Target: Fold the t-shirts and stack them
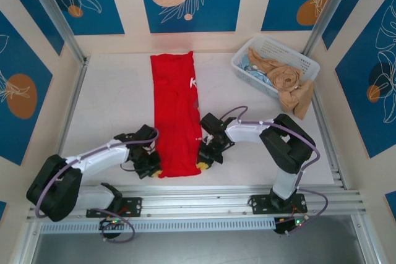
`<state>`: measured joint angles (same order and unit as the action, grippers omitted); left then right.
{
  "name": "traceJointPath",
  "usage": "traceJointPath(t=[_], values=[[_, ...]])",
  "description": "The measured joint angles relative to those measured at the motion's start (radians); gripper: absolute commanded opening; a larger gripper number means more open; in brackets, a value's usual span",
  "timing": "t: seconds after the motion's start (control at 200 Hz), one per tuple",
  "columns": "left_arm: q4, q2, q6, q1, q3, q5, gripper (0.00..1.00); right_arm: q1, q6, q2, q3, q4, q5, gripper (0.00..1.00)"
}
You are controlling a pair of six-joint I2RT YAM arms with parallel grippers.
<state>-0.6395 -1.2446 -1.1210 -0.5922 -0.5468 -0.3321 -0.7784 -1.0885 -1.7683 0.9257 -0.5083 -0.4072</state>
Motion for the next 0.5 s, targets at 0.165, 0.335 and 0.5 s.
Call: traceJointPath(t=[0.165,0.335,0.5], values=[[-0.023,0.145,-0.015,-0.007,0.017,-0.017,0.0,-0.018,0.0,0.093,0.0,-0.099,0.002,0.0],[-0.022,0.289,-0.053,-0.009,0.0,-0.007,0.0,-0.008,0.0,0.175,0.054,-0.173,0.006,0.0],[-0.014,0.281,-0.075,-0.008,-0.074,0.065,0.0,0.052,0.005,0.171,0.151,-0.225,0.018,0.0]])
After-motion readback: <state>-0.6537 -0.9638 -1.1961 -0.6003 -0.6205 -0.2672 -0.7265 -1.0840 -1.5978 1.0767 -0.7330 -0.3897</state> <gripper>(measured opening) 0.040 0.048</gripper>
